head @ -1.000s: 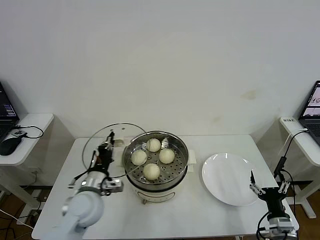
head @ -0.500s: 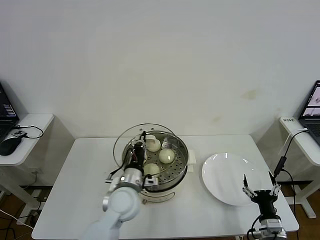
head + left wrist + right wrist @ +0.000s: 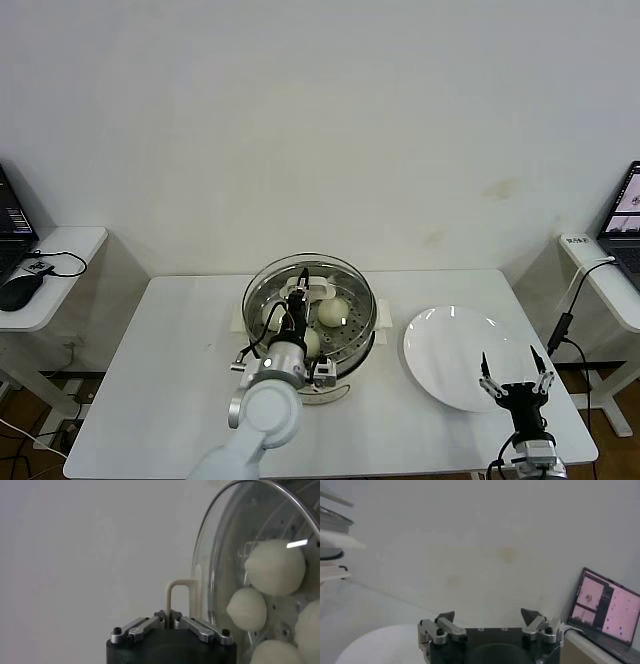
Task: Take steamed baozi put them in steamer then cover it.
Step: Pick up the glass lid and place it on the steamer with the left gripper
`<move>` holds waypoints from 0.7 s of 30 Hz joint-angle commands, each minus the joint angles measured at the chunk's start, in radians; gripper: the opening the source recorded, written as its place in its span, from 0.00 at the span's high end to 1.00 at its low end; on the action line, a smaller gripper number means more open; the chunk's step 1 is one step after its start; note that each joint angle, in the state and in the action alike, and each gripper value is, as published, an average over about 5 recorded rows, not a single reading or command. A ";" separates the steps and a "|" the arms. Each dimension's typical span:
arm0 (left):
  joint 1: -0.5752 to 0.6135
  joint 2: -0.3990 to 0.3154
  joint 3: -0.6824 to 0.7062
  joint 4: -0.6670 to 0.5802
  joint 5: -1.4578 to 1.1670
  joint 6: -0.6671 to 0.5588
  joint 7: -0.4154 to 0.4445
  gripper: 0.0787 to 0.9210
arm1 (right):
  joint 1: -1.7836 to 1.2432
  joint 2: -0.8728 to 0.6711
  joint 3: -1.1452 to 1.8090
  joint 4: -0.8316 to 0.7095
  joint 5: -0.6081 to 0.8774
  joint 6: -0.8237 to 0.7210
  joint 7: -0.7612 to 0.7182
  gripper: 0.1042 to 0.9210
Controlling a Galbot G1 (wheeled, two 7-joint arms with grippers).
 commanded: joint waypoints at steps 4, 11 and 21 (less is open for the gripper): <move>0.039 -0.031 0.005 0.017 0.045 -0.008 0.002 0.94 | -0.006 0.004 -0.006 -0.002 -0.008 0.006 0.001 0.12; 0.030 -0.033 0.003 0.034 0.045 -0.013 -0.001 0.94 | -0.008 0.007 -0.010 -0.003 -0.009 0.009 0.001 0.12; 0.007 -0.049 0.003 0.063 0.035 -0.016 -0.007 0.94 | -0.008 0.007 -0.015 -0.012 -0.010 0.014 0.000 0.12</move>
